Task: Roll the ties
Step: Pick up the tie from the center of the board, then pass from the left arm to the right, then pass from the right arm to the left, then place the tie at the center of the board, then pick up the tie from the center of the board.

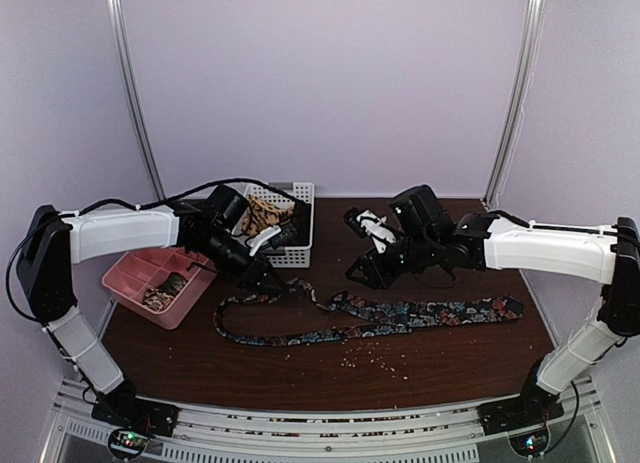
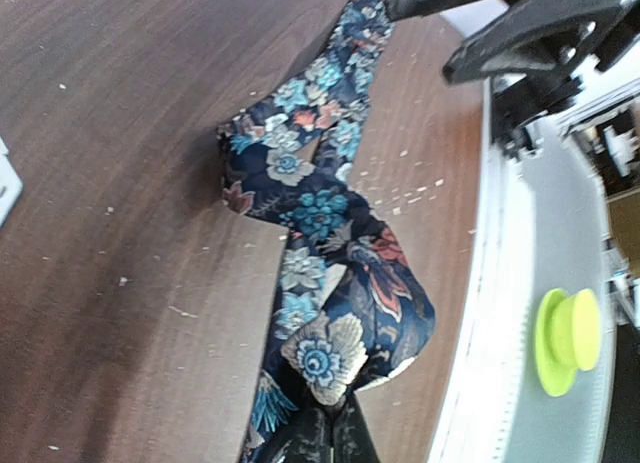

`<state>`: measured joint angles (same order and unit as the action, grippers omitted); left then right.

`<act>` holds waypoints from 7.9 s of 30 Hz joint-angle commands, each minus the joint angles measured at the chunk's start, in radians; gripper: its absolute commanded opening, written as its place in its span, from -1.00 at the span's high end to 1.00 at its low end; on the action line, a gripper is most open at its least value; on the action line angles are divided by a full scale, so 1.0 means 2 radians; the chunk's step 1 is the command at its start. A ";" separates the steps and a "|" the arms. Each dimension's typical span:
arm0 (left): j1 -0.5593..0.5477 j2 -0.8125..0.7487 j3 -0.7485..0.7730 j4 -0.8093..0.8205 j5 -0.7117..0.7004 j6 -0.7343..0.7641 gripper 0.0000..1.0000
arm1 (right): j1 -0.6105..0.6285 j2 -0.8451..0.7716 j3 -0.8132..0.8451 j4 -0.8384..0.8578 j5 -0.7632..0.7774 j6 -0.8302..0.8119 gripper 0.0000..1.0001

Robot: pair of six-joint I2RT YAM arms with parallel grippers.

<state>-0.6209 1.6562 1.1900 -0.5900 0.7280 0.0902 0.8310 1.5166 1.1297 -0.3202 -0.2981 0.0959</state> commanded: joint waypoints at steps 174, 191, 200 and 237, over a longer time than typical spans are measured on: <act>-0.188 0.194 0.266 -0.009 -0.212 0.012 -0.19 | -0.255 -0.182 -0.179 -0.062 -0.120 0.084 0.37; -0.231 0.314 0.291 -0.011 -0.260 -0.003 -0.23 | -0.267 -0.200 -0.196 -0.053 -0.129 0.093 0.36; -0.233 0.291 0.285 -0.006 -0.280 -0.007 -0.24 | -0.268 -0.207 -0.202 -0.052 -0.135 0.094 0.36; -0.120 -0.015 0.347 0.012 -0.285 0.092 1.00 | -0.269 -0.208 -0.194 -0.039 -0.139 0.106 0.39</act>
<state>-0.8818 1.5654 1.8973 -0.5514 0.1410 0.2180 0.3004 1.1152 0.7341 -0.4267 -0.5636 0.2962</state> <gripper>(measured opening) 0.038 0.306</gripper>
